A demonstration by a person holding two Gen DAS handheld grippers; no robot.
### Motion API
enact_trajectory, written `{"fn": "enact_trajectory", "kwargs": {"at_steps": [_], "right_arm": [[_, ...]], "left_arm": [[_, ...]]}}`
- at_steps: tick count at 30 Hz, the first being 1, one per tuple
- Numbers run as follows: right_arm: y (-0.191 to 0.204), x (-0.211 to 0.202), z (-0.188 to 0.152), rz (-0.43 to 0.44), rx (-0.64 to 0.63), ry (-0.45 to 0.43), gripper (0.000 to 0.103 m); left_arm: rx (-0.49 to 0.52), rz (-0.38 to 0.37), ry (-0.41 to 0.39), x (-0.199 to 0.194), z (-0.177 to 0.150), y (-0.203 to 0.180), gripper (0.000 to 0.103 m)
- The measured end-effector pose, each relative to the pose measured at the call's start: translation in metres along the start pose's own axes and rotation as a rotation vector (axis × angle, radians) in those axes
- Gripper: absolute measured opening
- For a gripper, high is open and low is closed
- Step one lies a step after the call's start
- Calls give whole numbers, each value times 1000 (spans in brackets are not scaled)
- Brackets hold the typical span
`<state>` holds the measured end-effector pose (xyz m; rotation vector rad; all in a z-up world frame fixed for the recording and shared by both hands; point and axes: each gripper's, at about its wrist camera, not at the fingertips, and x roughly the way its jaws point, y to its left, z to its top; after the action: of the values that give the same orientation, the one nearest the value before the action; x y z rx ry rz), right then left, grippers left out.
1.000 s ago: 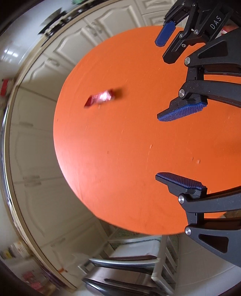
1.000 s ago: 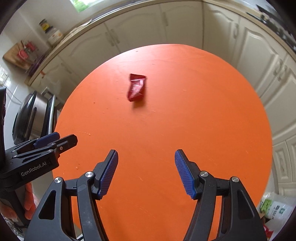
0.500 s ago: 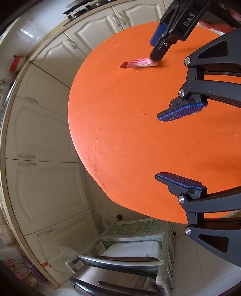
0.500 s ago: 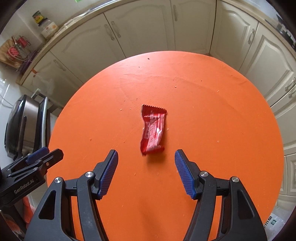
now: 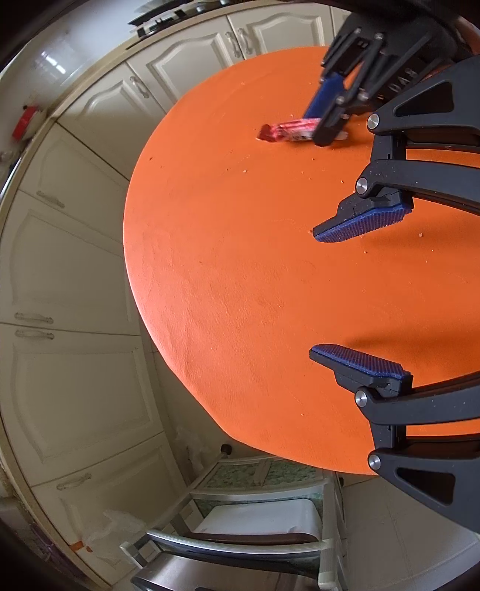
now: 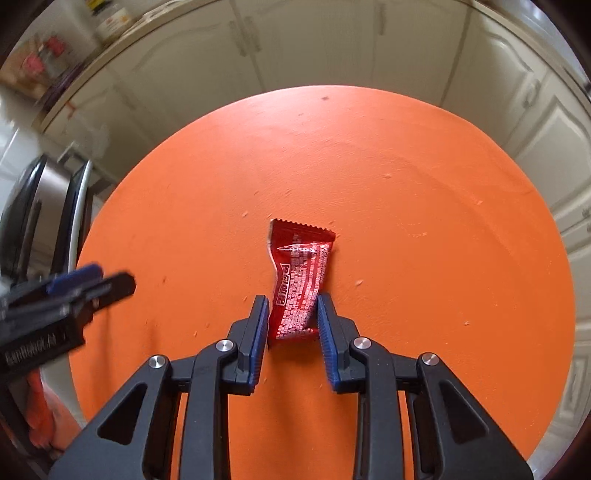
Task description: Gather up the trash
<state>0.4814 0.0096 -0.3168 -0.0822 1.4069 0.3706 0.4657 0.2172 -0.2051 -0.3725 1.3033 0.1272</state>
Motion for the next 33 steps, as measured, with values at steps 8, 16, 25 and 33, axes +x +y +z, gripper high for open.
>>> {"fn": "enact_trajectory", "kwargs": {"at_steps": [8, 16, 25, 33], "right_arm": [[16, -23, -51, 35, -71, 18, 21], [23, -52, -133, 31, -115, 26, 21], [16, -76, -196, 84, -29, 2, 39], [-17, -103, -213, 76, 79, -90, 65]], "left_arm": [[-9, 16, -23, -23, -38, 12, 53], [83, 17, -10, -48, -105, -8, 54], [142, 13, -2, -69, -180, -28, 54], [109, -18, 21, -75, -211, -46, 55]]}}
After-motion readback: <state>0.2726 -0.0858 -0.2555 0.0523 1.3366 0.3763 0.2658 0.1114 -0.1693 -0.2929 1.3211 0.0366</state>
